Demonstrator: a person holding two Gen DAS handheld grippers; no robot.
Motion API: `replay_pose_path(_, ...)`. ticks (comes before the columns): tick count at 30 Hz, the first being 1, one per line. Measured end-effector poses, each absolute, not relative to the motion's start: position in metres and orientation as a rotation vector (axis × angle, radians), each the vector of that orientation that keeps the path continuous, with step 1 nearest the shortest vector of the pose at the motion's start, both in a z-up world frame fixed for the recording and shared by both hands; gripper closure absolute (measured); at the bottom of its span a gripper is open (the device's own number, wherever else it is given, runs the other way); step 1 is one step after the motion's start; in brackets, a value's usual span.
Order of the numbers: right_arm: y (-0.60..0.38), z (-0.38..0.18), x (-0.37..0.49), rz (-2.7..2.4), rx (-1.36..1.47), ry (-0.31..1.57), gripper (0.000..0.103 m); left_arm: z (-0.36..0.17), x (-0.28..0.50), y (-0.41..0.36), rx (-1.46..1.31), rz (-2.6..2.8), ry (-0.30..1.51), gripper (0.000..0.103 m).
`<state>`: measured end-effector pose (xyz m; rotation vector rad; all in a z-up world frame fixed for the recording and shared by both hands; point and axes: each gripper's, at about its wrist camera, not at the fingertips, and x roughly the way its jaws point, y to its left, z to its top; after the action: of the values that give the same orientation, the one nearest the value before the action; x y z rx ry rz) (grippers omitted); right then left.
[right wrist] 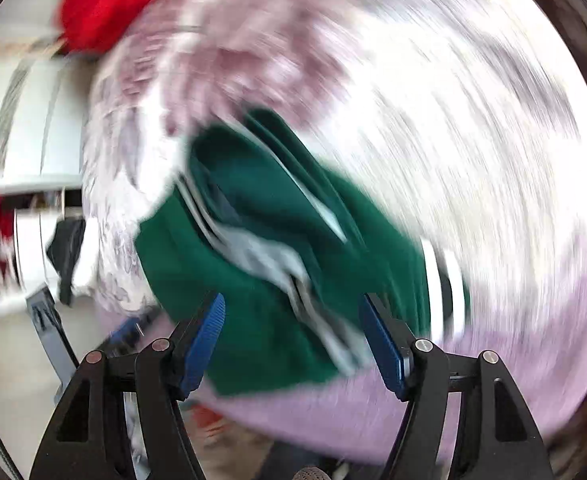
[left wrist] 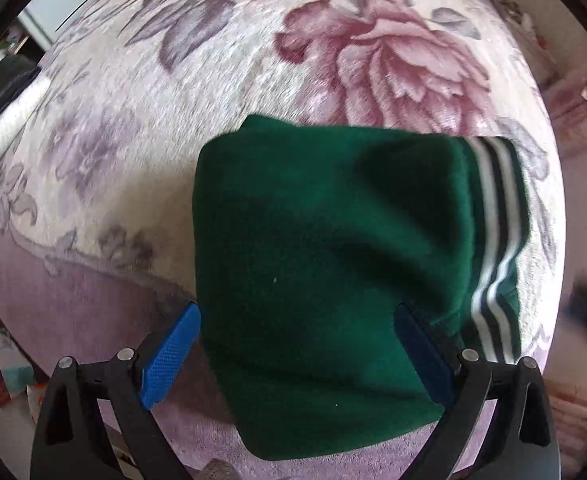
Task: Fold large clothes
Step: 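Release the jacket and press the folded bundle flat with the left gripper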
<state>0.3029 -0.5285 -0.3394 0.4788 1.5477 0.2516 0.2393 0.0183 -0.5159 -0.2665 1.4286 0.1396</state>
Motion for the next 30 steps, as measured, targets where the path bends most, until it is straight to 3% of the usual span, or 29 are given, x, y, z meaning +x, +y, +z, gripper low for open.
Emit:
replay_pose_path(5,-0.483,-0.373,0.368,0.493,0.402,1.594,0.032,-0.527,0.242,0.020,-0.270,0.170,1.424,0.003)
replay_pose_path(6,-0.474,-0.378,0.372,0.535,0.395,1.597,0.047,-0.527,0.241,0.021,-0.267,0.174,1.417,0.003)
replay_pose_path(7,-0.474,-0.387,0.352,0.536,0.374,1.571,0.068,-0.527,0.240,0.021,-0.265,0.176,1.412,0.003)
replay_pose_path(8,-0.472,-0.386,0.354,0.517,0.360,1.562,0.101,-0.526,0.240,0.022,-0.265,0.179,1.408,0.003)
replay_pose_path(14,-0.504,-0.379,0.377,0.201,0.457,1.428,0.101,-0.527,0.229,0.038,-0.257,0.207,1.399,0.003)
replay_pose_path(19,-0.506,-0.426,0.383,0.265,0.447,1.692,0.098,-0.557,0.220,0.049,-0.246,0.227,1.474,0.003)
replay_pose_path(20,-0.506,-0.419,0.377,0.319,0.423,1.697,0.084,-0.562,0.218,0.051,-0.251,0.227,1.489,0.003)
replay_pose_path(21,-0.508,-0.408,0.370,0.348,0.390,1.691,0.063,-0.565,0.215,0.054,-0.259,0.229,1.495,0.003)
replay_pose_path(23,-0.516,-0.393,0.349,0.351,0.300,1.670,0.043,-0.566,0.210,0.056,-0.272,0.231,1.494,0.003)
replay_pose_path(30,-0.537,-0.451,0.263,0.356,0.182,1.879,0.042,-0.572,0.194,0.057,-0.295,0.243,1.509,0.003)
